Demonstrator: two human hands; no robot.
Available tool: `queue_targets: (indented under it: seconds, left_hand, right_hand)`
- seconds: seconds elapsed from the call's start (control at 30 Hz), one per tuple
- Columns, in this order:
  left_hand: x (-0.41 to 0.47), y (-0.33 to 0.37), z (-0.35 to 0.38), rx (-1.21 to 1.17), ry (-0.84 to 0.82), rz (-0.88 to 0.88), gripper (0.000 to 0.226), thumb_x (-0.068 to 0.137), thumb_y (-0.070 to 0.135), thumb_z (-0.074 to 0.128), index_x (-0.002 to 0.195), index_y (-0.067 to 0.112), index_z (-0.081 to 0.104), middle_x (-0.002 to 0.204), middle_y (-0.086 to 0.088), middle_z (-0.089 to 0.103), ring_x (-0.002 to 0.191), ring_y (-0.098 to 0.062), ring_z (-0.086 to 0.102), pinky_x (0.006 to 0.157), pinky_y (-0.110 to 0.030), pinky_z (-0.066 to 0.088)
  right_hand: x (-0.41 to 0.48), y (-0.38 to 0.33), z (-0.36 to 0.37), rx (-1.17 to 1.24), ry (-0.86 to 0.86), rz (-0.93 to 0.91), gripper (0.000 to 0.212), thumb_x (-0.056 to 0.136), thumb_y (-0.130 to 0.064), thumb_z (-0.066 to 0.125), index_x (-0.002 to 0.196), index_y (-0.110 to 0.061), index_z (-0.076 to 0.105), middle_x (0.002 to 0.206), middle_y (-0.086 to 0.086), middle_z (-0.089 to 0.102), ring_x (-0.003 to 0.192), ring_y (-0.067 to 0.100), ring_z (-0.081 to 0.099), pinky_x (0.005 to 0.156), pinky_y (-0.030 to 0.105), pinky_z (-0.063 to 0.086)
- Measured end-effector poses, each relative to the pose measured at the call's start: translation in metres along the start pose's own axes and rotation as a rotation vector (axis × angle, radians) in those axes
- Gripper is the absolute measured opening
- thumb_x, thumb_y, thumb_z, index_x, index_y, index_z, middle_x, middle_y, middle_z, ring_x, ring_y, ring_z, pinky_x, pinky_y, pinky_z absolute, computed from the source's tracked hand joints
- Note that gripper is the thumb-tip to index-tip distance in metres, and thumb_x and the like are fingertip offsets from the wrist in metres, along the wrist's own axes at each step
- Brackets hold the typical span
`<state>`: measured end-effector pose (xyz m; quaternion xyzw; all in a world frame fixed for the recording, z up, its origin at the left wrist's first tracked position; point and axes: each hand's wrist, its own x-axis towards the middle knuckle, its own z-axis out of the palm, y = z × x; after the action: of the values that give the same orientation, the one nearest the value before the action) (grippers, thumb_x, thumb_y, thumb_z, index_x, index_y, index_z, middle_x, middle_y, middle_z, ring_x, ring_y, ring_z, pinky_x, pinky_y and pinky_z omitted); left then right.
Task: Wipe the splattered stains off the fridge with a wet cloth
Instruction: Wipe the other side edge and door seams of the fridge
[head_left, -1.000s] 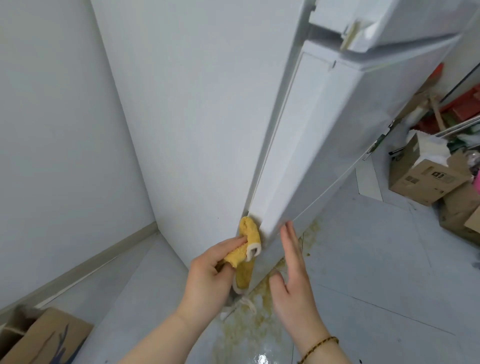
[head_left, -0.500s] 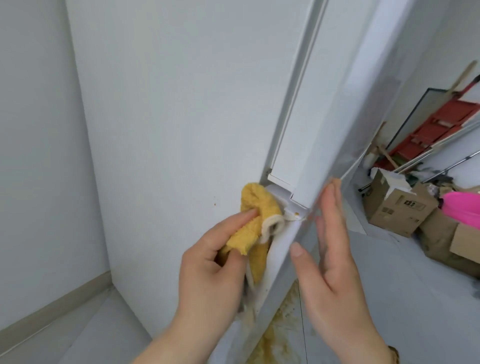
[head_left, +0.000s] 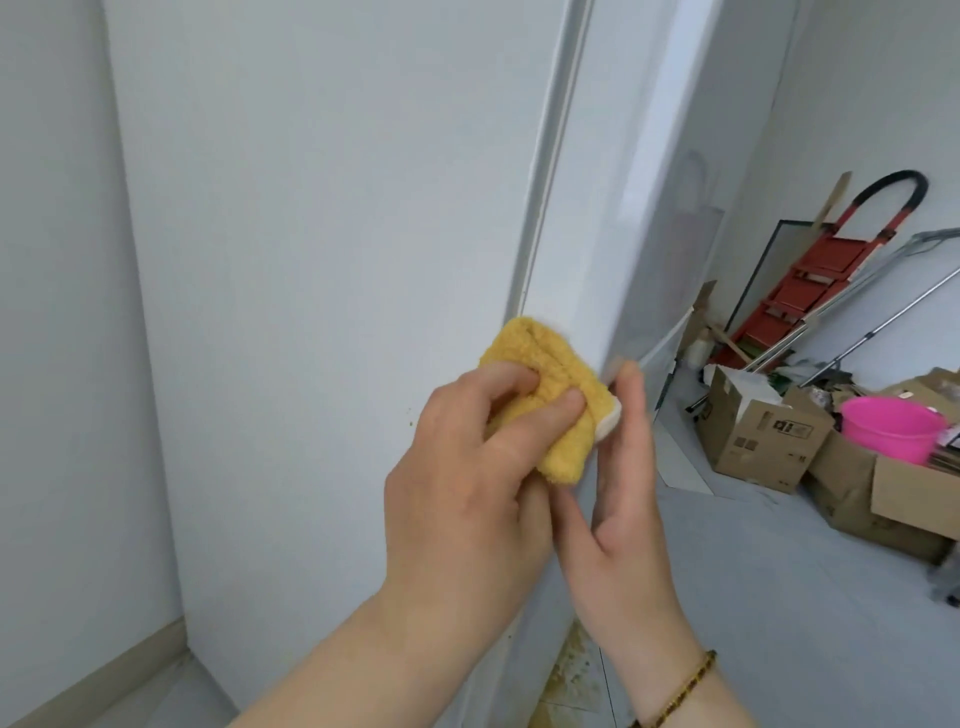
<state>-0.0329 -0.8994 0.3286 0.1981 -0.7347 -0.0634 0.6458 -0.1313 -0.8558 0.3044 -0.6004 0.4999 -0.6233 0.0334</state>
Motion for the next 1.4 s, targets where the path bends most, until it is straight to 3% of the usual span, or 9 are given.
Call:
queue_targets:
  seconds: [0.13,0.33,0.47,0.63,0.73,0.9,1.07,1.23,1.4]
  left_hand:
    - [-0.009,-0.006,-0.007,0.184,-0.029,0.155,0.036,0.074,0.015,0.041,0.104,0.032,0.052,0.104,0.006,0.047,0.087,-0.015,0.047,0.050,-0.016,0.028]
    - [-0.034,-0.035,-0.011,0.077,-0.072,-0.058,0.039,0.070,0.018,0.036,0.102,0.032,0.052,0.103,0.013,0.049,0.087,-0.005,0.049,0.061,-0.021,0.047]
    - [-0.013,-0.023,-0.013,-0.119,0.047,-0.148,0.041,0.074,0.015,0.041,0.107,0.031,0.059,0.096,0.025,0.051,0.094,0.023,0.044,0.079,0.004,0.033]
    - [-0.004,-0.016,0.004,-0.167,0.007,-0.048,0.044,0.073,0.011,0.038,0.108,0.024,0.061,0.109,0.012,0.055,0.101,0.000,0.050,0.088,-0.003,0.037]
    - [-0.041,-0.031,0.008,-0.152,-0.049,-0.074,0.041,0.073,0.010,0.039,0.109,0.026,0.053,0.116,0.010,0.050,0.108,0.012,0.045,0.092,0.000,0.032]
    - [-0.062,-0.045,-0.003,-0.229,-0.203,-0.167,0.045,0.069,0.010,0.039,0.107,0.027,0.057,0.106,0.023,0.061,0.104,0.025,0.043,0.087,0.001,0.035]
    - [-0.018,-0.027,-0.019,-0.410,-0.009,-0.316,0.050,0.073,0.002,0.048,0.090,0.048,0.058,0.087,0.047,0.057,0.089,0.024,0.052,0.075,0.004,0.036]
    - [-0.020,-0.012,0.011,-0.237,0.039,-0.100,0.045,0.075,0.011,0.042,0.114,0.026,0.058,0.115,0.015,0.053,0.106,-0.005,0.051,0.091,-0.002,0.033]
    - [-0.064,-0.026,0.028,-0.024,0.153,0.080,0.034,0.085,0.004,0.035,0.111,0.018,0.052,0.113,-0.001,0.048,0.099,-0.019,0.050,0.088,-0.015,0.037]
  right_hand:
    - [0.000,-0.004,-0.003,0.019,0.019,-0.007,0.076,0.071,-0.034,0.054,0.119,-0.076,0.012,0.137,-0.048,0.017,0.136,-0.011,0.015,0.114,0.021,0.019]
    - [-0.004,-0.005,-0.007,-0.040,-0.023,0.007,0.075,0.073,-0.038,0.050,0.123,-0.069,0.004,0.133,-0.054,0.009,0.135,-0.015,0.009,0.109,0.006,0.012]
    - [-0.003,-0.002,-0.010,-0.021,-0.036,0.022,0.072,0.073,-0.039,0.052,0.125,-0.060,0.008,0.132,-0.054,0.009,0.134,-0.016,0.010,0.107,0.004,0.013]
    - [-0.004,0.003,-0.007,-0.009,-0.002,-0.006,0.072,0.075,-0.037,0.053,0.127,-0.056,0.007,0.133,-0.053,0.011,0.135,-0.014,0.011,0.108,0.005,0.014]
    - [-0.007,0.006,-0.002,0.014,0.021,0.024,0.071,0.073,-0.039,0.052,0.125,-0.057,0.008,0.130,-0.055,0.013,0.134,-0.016,0.012,0.109,0.006,0.014]
    - [-0.008,0.005,-0.007,0.030,0.042,0.036,0.071,0.073,-0.033,0.062,0.122,-0.059,0.016,0.127,-0.054,0.022,0.130,-0.018,0.020,0.106,0.004,0.020]
    - [-0.012,0.008,-0.009,0.083,0.070,0.082,0.051,0.087,-0.021,0.052,0.120,-0.050,0.027,0.137,-0.034,0.025,0.128,-0.020,0.024,0.102,0.001,0.023]
    - [-0.011,0.009,-0.018,0.080,0.047,0.146,0.055,0.095,0.007,0.032,0.117,-0.043,0.037,0.136,-0.031,0.025,0.121,-0.026,0.026,0.103,0.002,0.023]
    - [-0.012,0.011,-0.020,0.169,0.004,0.187,0.052,0.079,-0.008,0.034,0.117,-0.043,0.039,0.135,-0.033,0.028,0.123,-0.022,0.029,0.102,0.003,0.026]
